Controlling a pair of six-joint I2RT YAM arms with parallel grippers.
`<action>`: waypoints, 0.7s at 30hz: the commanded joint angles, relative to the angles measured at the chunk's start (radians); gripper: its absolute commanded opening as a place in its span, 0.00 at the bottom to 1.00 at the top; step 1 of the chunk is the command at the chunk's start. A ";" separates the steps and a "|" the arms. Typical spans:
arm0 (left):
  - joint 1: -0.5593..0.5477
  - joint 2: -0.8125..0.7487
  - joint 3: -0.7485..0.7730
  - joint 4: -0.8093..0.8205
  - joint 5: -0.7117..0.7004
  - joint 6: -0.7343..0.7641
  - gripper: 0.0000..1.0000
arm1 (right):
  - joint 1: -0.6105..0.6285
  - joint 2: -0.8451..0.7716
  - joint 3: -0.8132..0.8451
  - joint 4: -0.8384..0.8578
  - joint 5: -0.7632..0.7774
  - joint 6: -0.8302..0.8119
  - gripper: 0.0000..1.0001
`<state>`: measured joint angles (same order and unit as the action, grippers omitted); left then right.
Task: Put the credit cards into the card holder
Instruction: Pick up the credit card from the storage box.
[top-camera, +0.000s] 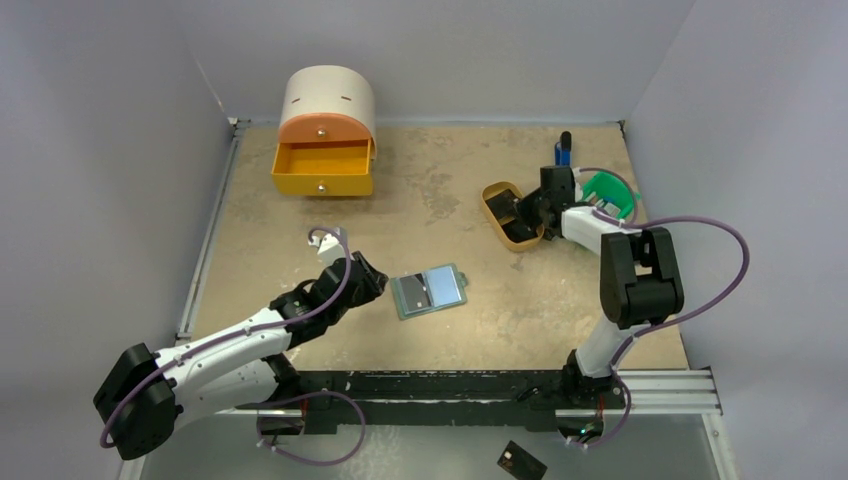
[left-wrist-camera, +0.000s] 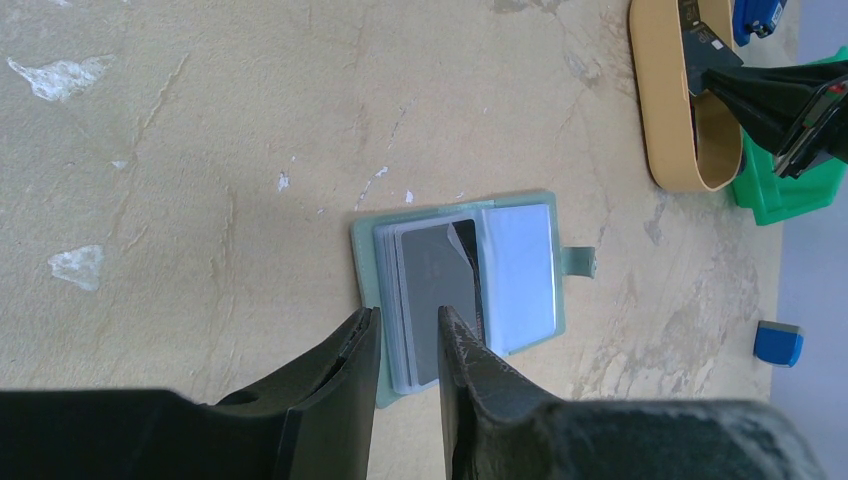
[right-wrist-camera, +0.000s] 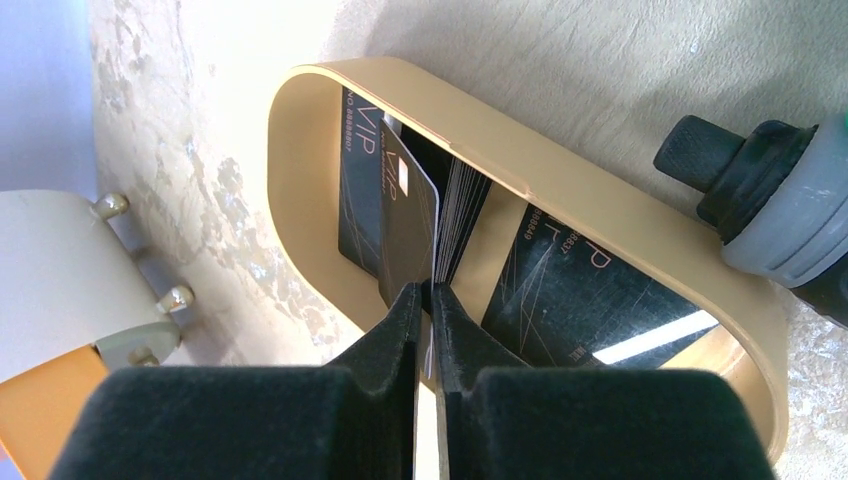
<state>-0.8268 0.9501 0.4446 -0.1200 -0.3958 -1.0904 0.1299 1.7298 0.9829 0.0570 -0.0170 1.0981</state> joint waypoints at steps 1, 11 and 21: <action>0.002 -0.001 -0.001 0.045 0.005 -0.016 0.27 | -0.002 -0.049 0.037 -0.018 0.020 -0.022 0.06; 0.003 -0.005 0.006 0.040 0.002 -0.009 0.27 | -0.001 -0.074 0.076 -0.011 -0.014 -0.012 0.01; 0.003 -0.022 0.019 0.014 -0.012 0.001 0.26 | -0.003 -0.075 0.146 -0.035 0.010 -0.034 0.00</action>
<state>-0.8268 0.9497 0.4446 -0.1207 -0.3962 -1.0901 0.1299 1.6947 1.0653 0.0402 -0.0216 1.0958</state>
